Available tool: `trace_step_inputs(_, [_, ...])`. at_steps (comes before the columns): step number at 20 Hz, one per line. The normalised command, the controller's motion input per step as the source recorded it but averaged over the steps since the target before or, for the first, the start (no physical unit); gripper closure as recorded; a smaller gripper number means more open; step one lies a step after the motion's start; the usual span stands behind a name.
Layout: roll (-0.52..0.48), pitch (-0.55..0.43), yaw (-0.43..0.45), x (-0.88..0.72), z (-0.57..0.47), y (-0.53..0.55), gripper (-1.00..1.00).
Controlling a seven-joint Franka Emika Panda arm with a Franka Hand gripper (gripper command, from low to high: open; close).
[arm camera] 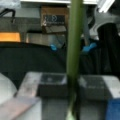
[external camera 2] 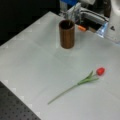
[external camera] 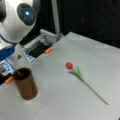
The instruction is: Flower insertion into a vase
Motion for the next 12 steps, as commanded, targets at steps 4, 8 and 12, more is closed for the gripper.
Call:
trace_step_inputs(4, [-0.098, 0.173, -0.114, 0.29, -0.01, -0.18, 1.00])
trace_step_inputs(8, [-0.114, 0.096, -0.109, 0.33, -0.11, -0.13, 1.00])
trace_step_inputs(12, [-0.107, 0.056, -0.105, 0.41, -0.22, -0.06, 1.00])
